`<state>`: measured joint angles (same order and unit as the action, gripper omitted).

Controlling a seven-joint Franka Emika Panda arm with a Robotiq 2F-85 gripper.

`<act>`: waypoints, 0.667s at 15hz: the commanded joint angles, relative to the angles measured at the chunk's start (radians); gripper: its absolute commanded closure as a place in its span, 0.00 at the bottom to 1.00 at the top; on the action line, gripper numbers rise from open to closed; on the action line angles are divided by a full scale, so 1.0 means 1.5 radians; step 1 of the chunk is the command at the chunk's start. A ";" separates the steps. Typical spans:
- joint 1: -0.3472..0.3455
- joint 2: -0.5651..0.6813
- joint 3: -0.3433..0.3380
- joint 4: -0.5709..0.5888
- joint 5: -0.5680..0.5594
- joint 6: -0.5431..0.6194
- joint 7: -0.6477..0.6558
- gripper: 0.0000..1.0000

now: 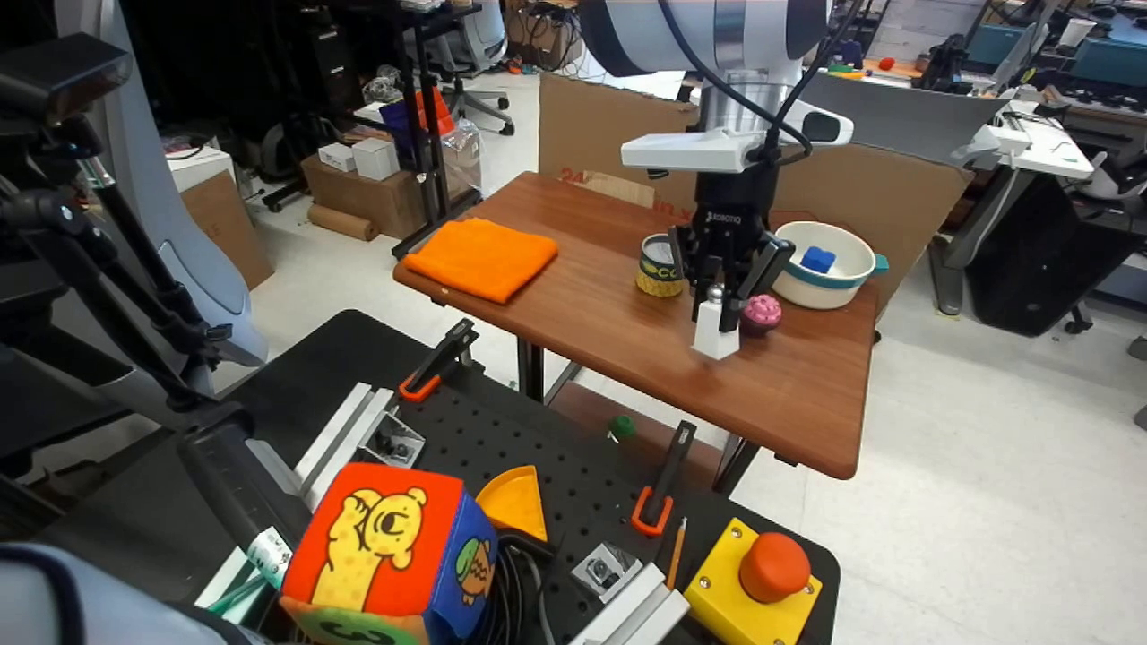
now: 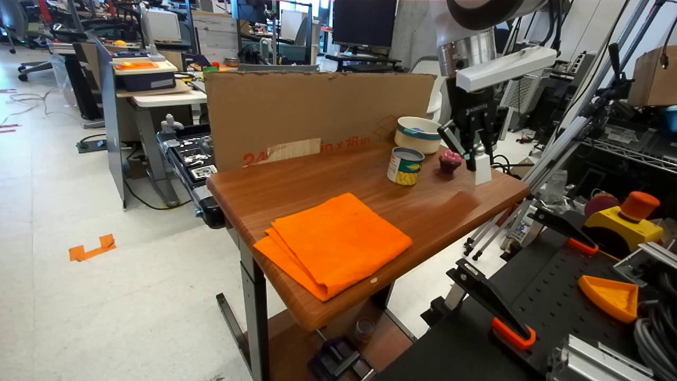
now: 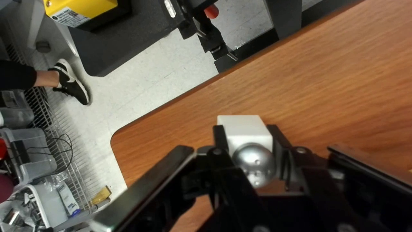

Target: Pick up the salt cellar and put it on the right side of the table

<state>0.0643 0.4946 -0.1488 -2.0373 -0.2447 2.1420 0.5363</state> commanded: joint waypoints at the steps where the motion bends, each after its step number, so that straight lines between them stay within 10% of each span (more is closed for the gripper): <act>1: 0.002 -0.003 -0.011 -0.004 -0.003 0.026 0.011 0.90; 2: 0.002 -0.003 -0.011 -0.004 -0.001 0.025 0.010 0.81; 3: 0.002 -0.003 -0.012 -0.005 -0.002 0.020 0.012 0.40; 4: 0.003 -0.001 -0.014 -0.007 -0.005 0.017 0.014 0.39; 6: 0.008 0.002 -0.018 -0.016 -0.016 0.023 0.021 0.68; 7: 0.009 0.001 -0.018 -0.020 -0.018 0.022 0.021 0.28; 10: 0.010 -0.025 -0.013 -0.045 -0.014 0.024 0.015 0.24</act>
<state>0.0630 0.5023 -0.1596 -2.0539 -0.2464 2.1588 0.5482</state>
